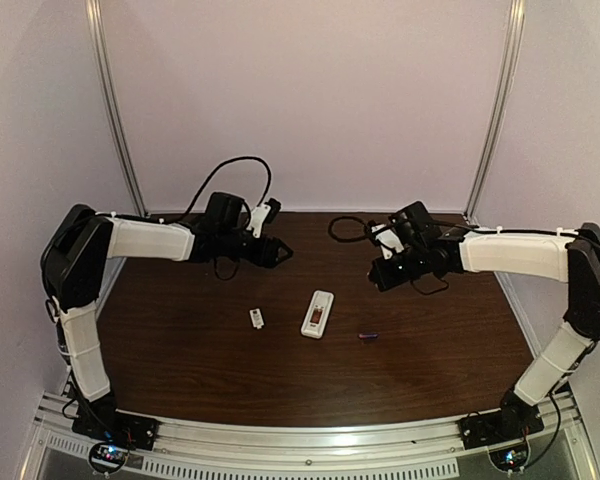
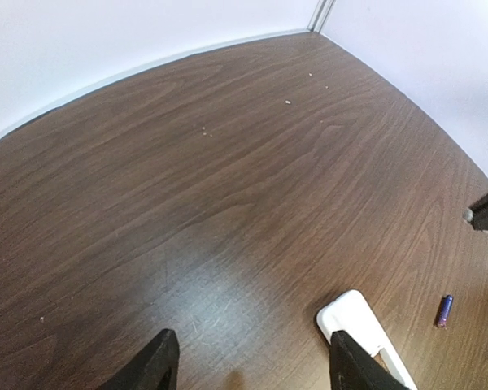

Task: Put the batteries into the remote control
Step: Pick up the battery at the center of the board, then pick up the battery from the center of the board.

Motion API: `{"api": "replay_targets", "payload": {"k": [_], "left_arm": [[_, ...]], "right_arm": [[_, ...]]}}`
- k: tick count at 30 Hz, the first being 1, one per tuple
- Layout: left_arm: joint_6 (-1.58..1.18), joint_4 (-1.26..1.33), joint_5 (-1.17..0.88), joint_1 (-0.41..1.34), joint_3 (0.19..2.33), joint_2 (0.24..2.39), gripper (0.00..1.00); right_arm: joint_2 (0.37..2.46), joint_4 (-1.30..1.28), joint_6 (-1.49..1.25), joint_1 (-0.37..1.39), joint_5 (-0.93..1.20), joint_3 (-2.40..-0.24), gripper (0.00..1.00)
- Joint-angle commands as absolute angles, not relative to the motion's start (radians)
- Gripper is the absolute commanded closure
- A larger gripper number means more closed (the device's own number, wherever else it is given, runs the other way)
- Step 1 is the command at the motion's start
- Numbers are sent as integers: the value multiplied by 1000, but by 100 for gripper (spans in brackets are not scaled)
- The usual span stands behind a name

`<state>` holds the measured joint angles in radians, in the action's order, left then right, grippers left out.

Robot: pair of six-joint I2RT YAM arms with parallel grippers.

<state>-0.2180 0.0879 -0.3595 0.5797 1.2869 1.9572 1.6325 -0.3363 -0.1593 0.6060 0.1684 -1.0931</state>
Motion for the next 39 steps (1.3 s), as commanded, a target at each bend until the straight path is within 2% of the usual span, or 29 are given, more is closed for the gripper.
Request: {"api": "replay_targets", "payload": {"k": [1, 4, 7, 15, 19, 27, 33, 39], "left_arm": [[-200, 133, -362, 602, 1249, 1912, 36], [-144, 133, -379, 642, 1221, 1895, 36], [-47, 141, -375, 728, 1187, 1873, 37], [8, 332, -487, 839, 1059, 1850, 47], [163, 185, -430, 949, 1185, 1913, 50], [273, 12, -380, 1070, 1409, 2096, 50], [288, -67, -341, 1125, 1521, 2193, 50], [294, -185, -279, 1151, 1646, 2291, 55]], "right_arm": [[1564, -378, -161, 717, 178, -1000, 99], [1536, -399, -181, 792, 126, -925, 99], [1452, -381, -247, 791, 105, -843, 100], [1162, -395, -357, 559, 158, -782, 100], [1135, -391, -356, 437, 214, -746, 100], [1129, -354, -359, 309, 340, -714, 100], [1128, -361, -341, 259, 371, -716, 100], [1129, -364, -327, 240, 394, -710, 100]]}}
